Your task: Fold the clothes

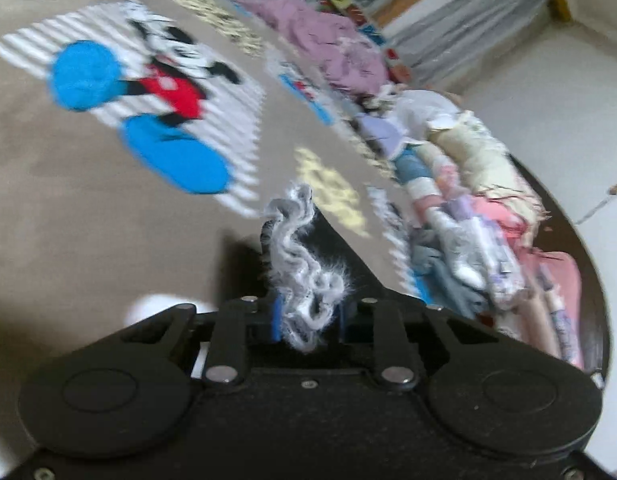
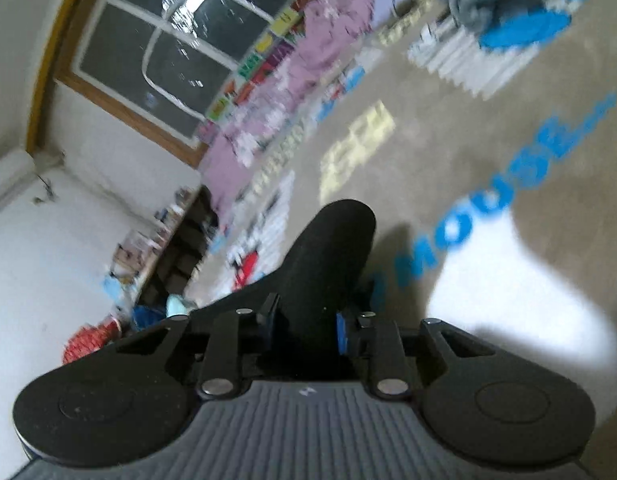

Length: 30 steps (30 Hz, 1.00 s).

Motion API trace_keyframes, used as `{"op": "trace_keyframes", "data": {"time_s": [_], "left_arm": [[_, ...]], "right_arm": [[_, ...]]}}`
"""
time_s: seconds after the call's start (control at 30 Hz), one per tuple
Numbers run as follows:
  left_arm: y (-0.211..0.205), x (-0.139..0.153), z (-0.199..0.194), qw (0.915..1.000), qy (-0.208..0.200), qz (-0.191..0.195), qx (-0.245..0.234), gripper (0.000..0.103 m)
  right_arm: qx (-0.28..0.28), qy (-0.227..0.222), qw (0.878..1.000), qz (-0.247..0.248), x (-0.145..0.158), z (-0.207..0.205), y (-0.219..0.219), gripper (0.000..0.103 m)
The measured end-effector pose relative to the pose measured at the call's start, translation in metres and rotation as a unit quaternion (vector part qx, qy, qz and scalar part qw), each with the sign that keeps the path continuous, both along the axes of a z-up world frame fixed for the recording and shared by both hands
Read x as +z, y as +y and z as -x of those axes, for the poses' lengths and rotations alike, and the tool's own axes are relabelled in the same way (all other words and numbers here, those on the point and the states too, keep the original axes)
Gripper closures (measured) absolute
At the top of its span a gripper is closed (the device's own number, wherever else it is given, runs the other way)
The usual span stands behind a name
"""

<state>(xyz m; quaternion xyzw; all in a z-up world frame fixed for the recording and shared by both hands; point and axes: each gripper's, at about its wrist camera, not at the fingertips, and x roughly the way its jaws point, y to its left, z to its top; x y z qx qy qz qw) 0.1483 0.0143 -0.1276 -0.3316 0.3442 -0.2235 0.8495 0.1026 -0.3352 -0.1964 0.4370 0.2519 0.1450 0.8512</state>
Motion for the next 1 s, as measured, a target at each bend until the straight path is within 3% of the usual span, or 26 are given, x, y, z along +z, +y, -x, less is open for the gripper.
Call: {"op": "trace_keyframes", "data": {"time_s": [0.3,0.6,0.77,1.0], "left_arm": [[-0.108,0.055,-0.064,0.9952,-0.021,0.033,-0.090,0.081],[-0.235,0.129,-0.157,0.9807,-0.070,0.067,-0.170,0.082],[-0.293,0.158,-0.209,0.9717,-0.084,0.087,-0.203,0.082],[-0.365,0.188,-0.266,0.9594,-0.099,0.106,-0.242,0.082]], "right_arm": [[-0.084,-0.077,0.993,-0.025,0.057,-0.001,-0.100,0.075],[-0.191,-0.146,0.970,-0.034,0.134,-0.051,-0.212,0.075],[-0.247,-0.155,0.956,-0.025,0.163,-0.096,-0.266,0.075],[-0.307,-0.117,0.944,0.019,0.177,-0.147,-0.326,0.075]]}}
